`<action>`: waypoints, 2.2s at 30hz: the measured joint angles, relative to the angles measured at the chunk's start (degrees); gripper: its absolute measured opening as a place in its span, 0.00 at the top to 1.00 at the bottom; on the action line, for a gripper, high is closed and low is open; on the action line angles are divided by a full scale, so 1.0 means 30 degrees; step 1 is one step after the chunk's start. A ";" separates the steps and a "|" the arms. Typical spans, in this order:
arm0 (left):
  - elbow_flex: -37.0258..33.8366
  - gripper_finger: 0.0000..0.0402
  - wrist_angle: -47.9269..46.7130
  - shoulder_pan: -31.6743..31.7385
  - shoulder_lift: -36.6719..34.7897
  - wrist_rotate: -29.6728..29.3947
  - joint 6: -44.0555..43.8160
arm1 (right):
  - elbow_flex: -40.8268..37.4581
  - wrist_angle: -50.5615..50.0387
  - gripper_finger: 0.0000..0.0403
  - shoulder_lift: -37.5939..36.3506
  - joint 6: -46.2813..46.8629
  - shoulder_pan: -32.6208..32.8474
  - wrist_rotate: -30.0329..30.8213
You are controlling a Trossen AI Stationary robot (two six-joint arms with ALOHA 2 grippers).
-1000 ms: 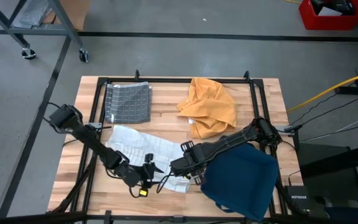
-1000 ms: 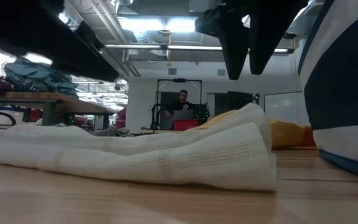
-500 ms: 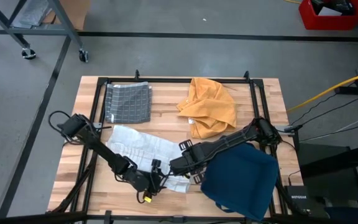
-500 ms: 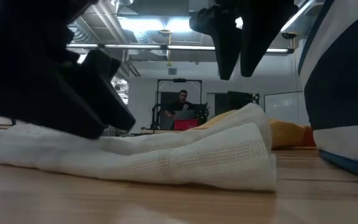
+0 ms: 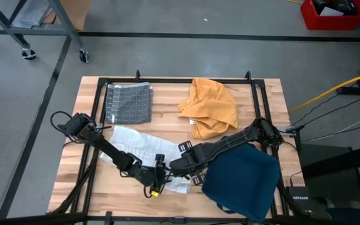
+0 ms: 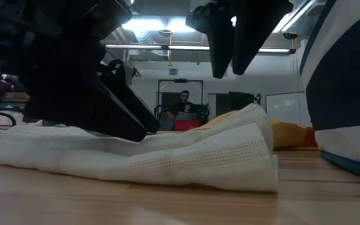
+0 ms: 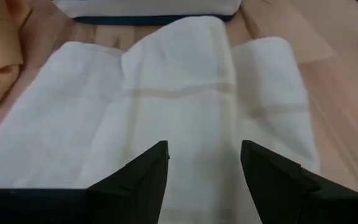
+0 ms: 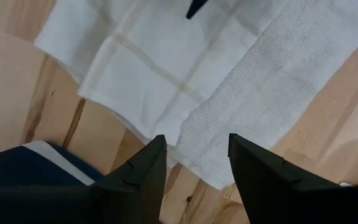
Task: Fold towel
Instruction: Fold the white towel
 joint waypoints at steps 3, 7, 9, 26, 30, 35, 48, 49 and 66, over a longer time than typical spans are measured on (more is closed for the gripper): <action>0.0000 0.52 -0.0001 0.0080 0.0021 0.0000 0.0364 | 0.0000 0.0003 0.57 0.0000 0.0019 0.0001 0.0000; -0.0003 0.52 -0.0030 0.0058 0.0073 0.0257 0.0338 | -0.0006 0.0156 0.57 0.0000 0.0019 0.0000 0.0000; -0.0007 0.52 -0.0033 0.0015 0.0073 0.0386 0.0092 | -0.0007 0.0357 0.57 0.0000 0.0019 0.0004 0.0000; -0.0007 0.86 -0.0569 -0.0074 0.0073 0.0455 0.0000 | -0.0007 0.0848 0.57 0.0000 0.0027 0.0001 0.0386; -0.0007 0.98 -0.0338 -0.0406 0.0073 0.0446 -0.0007 | -0.0007 0.0848 0.57 0.0000 0.0027 0.0007 0.0386; -0.0007 0.99 -0.0249 -0.1155 0.0073 0.0444 0.0579 | -0.0007 0.0848 0.57 0.0000 0.0027 0.0007 0.0401; 0.1377 1.00 0.0828 -0.1815 0.0066 0.0428 0.2590 | -0.0007 0.0833 0.57 0.0000 0.0027 0.0007 0.0401; 0.1509 0.99 0.0722 -0.1861 0.0062 0.0430 0.2736 | -0.0007 0.0833 0.57 0.0000 0.0027 0.0007 0.0401; 0.2047 1.00 -0.2193 -0.3373 -0.0313 0.0437 0.0469 | -0.0007 0.0775 0.57 0.0007 0.0027 0.0000 0.0408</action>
